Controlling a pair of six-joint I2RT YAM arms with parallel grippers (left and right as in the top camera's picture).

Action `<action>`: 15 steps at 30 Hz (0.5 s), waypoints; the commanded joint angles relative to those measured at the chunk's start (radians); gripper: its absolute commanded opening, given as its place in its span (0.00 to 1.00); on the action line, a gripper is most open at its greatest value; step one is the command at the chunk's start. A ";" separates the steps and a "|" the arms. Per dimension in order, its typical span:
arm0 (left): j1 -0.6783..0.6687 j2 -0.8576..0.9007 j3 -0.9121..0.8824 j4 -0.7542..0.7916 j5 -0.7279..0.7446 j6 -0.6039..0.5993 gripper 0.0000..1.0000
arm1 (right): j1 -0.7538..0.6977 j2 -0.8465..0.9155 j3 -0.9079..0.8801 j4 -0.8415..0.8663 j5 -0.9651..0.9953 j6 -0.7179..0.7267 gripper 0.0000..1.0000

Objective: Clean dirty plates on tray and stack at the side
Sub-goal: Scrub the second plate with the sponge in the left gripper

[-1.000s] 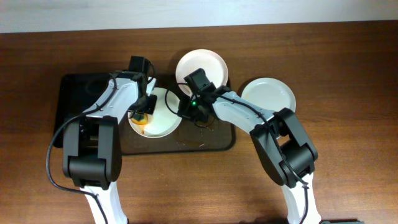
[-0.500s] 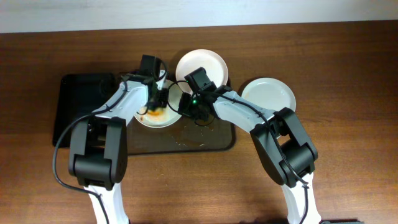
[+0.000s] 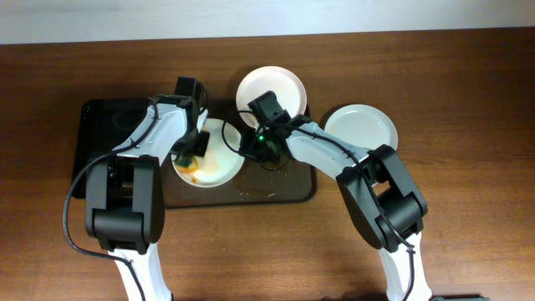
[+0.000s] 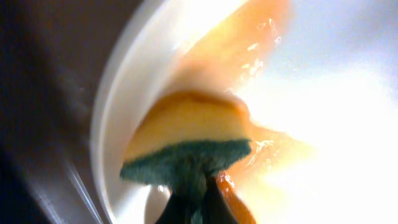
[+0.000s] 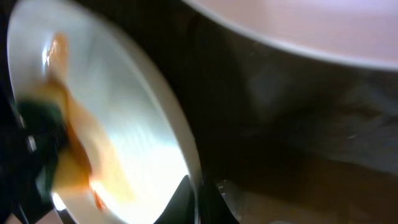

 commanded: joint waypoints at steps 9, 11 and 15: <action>-0.023 0.103 -0.082 0.044 0.415 0.140 0.00 | 0.004 0.020 -0.004 0.001 0.008 -0.004 0.04; -0.023 0.103 -0.083 0.122 0.415 0.139 0.00 | 0.004 0.020 -0.005 0.001 0.008 -0.004 0.04; -0.022 0.103 -0.083 0.274 0.403 0.034 0.00 | 0.004 0.020 -0.004 0.001 0.009 -0.004 0.04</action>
